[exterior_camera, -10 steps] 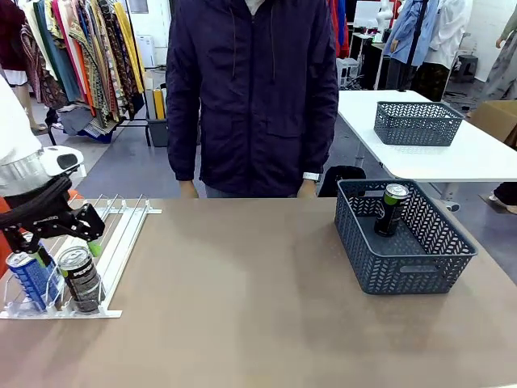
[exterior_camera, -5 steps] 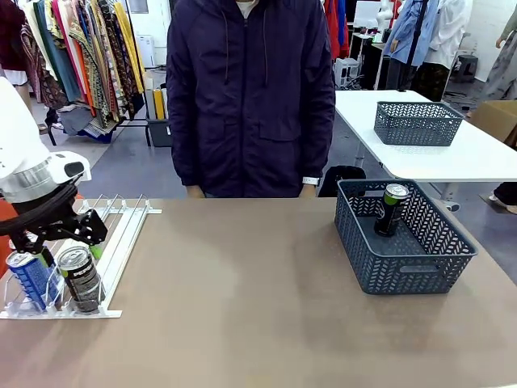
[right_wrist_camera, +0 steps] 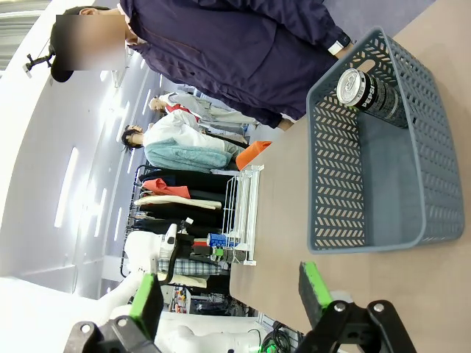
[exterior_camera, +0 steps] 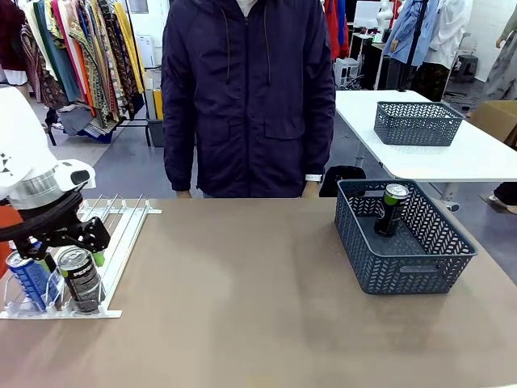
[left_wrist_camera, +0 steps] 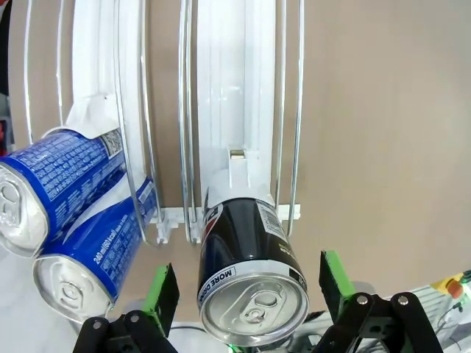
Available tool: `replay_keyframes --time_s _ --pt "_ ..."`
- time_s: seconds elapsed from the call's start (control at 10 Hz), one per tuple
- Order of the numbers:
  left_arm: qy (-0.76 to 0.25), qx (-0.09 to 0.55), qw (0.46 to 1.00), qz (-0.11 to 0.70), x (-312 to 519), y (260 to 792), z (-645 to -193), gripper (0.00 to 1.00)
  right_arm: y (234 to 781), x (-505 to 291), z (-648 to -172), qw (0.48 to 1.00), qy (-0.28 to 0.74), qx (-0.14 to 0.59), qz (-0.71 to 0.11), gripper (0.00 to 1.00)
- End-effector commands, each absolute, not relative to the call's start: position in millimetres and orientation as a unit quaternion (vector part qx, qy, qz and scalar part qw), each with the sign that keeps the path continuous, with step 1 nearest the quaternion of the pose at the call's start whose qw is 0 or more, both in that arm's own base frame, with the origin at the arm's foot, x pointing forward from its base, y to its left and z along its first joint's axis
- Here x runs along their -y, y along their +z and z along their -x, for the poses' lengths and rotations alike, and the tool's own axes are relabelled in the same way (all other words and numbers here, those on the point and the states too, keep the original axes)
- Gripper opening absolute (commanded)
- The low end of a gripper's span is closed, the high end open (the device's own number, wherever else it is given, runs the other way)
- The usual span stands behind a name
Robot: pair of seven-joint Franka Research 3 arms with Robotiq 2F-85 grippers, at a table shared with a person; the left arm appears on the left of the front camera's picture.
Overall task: Retrieve and store the cans from the dispenser.
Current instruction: Pick up the last remaining can from one row of the Automatic Can Dispenser and place it in the middle of the table.
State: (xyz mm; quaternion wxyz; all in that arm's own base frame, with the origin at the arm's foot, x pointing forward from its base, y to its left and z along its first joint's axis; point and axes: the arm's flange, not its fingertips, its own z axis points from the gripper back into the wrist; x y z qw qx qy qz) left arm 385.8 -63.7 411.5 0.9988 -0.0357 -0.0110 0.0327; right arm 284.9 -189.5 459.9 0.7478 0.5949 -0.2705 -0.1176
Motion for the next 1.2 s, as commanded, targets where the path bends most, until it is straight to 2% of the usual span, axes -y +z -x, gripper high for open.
replay_keyframes --time_s 0.0,0.2,0.3,0.4,0.5,1.1 --pt "0.040 0.021 0.999 0.029 65.2 409.4 -384.6 1.00 462.8 189.3 -284.5 0.741 -0.117 0.274 -0.601 1.00" --pt "0.040 0.018 0.999 0.029 65.5 408.8 -386.3 1.00 462.8 189.3 -284.5 0.741 -0.117 0.274 -0.601 1.00" --pt "0.032 0.019 0.999 0.020 65.8 407.6 -386.0 0.69 462.8 189.3 -284.5 0.741 -0.117 0.274 -0.601 1.00" --pt "0.029 0.020 0.999 0.020 65.9 406.9 -386.4 0.17 462.8 189.3 -284.5 0.741 -0.117 0.274 -0.601 1.00" --pt "0.030 0.022 0.999 0.023 66.6 408.0 -386.9 0.00 462.8 189.3 -284.5 0.741 -0.117 0.274 -0.601 1.00" --pt "0.030 0.028 0.999 0.021 66.1 414.2 -385.9 0.00 462.8 189.3 -284.5 0.741 -0.117 0.274 -0.601 1.00"
